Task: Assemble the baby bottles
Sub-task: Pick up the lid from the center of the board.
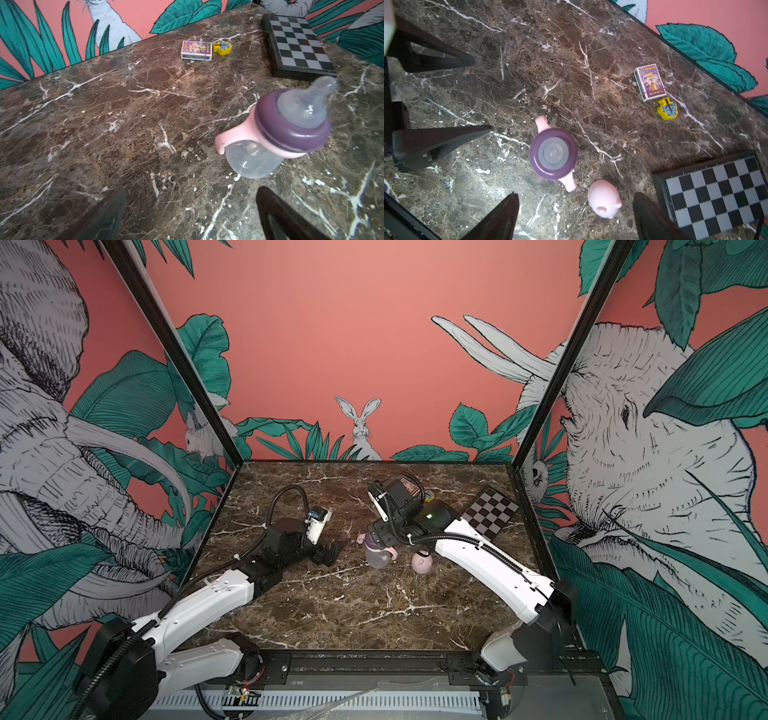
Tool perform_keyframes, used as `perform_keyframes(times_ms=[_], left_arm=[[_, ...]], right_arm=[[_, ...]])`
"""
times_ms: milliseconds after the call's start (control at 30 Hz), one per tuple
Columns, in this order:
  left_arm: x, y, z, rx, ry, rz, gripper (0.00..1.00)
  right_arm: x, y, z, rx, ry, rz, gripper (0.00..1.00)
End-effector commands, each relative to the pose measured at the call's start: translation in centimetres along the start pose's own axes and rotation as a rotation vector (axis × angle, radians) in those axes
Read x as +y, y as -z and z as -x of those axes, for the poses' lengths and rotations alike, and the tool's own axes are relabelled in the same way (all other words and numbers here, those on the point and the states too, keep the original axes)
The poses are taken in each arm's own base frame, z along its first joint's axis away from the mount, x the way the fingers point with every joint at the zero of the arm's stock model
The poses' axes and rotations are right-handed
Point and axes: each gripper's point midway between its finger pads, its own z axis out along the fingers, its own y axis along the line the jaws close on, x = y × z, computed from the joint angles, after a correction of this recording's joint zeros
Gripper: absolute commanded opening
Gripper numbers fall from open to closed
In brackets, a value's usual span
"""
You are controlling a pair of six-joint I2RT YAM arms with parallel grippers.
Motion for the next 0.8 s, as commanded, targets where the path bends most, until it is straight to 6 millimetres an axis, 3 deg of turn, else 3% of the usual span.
perform_keyframes(times_ms=[0,233,400,767], left_arm=[[-1.6,0.7,2.4,-0.080,-0.036,-0.098,1.00],[-4.1,1.1,2.4,-0.125,-0.042,-0.244,1.00],[-4.5,1.1,2.2,-0.124,-0.050,-0.272,1.00],[-4.8,0.8,1.9,-0.107,-0.037,-0.289,0.99]], right_arm=[[-2.3,0.9,-3.1,0.088,-0.090,-0.075,0.87],[-4.8,-0.4,-8.1,0.148,-0.336,-0.044,0.96],[-5.8,-2.0,-10.8,0.195,-0.433,-0.065,0.99],[-5.7,-6.6,-13.0,0.240,-0.610,-0.066,0.99]])
